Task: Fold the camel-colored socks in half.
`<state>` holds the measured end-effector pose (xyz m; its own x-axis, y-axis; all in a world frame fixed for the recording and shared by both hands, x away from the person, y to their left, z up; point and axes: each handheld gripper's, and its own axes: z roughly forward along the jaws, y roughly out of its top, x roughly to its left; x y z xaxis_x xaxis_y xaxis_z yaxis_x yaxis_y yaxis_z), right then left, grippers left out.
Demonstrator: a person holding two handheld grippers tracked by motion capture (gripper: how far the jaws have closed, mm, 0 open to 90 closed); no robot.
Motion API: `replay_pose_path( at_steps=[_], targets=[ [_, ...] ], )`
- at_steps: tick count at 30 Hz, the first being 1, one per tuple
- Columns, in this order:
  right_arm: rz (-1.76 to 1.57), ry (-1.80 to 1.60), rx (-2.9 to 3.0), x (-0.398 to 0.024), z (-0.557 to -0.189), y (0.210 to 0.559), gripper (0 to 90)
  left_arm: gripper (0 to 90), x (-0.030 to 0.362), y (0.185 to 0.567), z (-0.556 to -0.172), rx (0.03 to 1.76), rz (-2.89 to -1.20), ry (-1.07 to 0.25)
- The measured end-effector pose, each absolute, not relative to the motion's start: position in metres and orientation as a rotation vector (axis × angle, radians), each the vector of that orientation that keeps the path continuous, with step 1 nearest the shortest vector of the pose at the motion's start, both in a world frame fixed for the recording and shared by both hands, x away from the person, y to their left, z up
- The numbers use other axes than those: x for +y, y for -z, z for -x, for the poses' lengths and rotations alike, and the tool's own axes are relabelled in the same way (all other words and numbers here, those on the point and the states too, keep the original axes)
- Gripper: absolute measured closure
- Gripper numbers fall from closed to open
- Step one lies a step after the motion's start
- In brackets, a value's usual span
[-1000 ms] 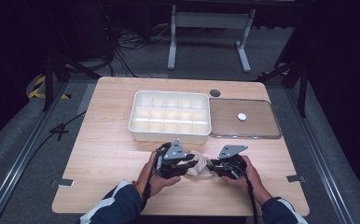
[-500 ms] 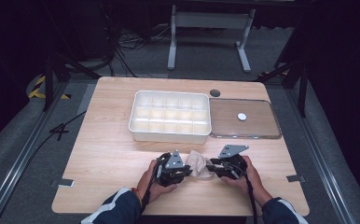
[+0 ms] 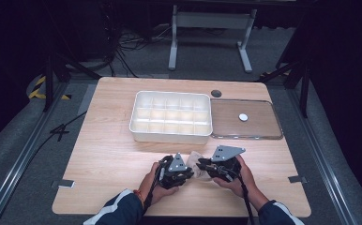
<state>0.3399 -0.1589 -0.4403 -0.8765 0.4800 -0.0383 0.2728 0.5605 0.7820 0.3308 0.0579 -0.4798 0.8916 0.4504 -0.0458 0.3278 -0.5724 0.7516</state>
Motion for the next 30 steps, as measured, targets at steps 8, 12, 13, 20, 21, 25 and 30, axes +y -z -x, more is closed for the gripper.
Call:
replay_pose_path(
  at_steps=[8, 12, 13, 20, 21, 25, 30],
  targets=[
    [-0.631, -1.031, 2.619, -0.169, -0.347, 0.463, 76.2, 73.2, 0.057, 0.480, -0.329, 0.529, -2.234, -0.196],
    [-0.650, -1.058, 2.626, -0.171, -0.348, 0.466, 76.2, 64.3, 0.060, 0.477, -0.329, 0.541, -2.230, -0.186],
    [-0.648, -1.059, 2.620, -0.171, -0.348, 0.467, 76.2, 61.5, 0.062, 0.475, -0.329, 0.545, -2.215, -0.184],
    [-0.654, -1.067, 2.617, -0.171, -0.348, 0.468, 76.2, 54.6, 0.078, 0.466, -0.342, 0.689, -2.092, -0.178],
    [-0.654, -1.063, 2.616, -0.171, -0.347, 0.468, 76.3, 54.8, 0.076, 0.468, -0.343, 0.689, -2.101, -0.181],
    [-0.625, -1.060, 2.581, -0.170, -0.344, 0.464, 76.0, 55.6, 0.065, 0.476, -0.342, 0.675, -2.181, -0.211],
    [-0.548, -1.115, 2.522, -0.170, -0.336, 0.455, 82.9, 54.5, 0.064, 0.480, -0.344, 0.682, -2.193, -0.197]
  ],
)
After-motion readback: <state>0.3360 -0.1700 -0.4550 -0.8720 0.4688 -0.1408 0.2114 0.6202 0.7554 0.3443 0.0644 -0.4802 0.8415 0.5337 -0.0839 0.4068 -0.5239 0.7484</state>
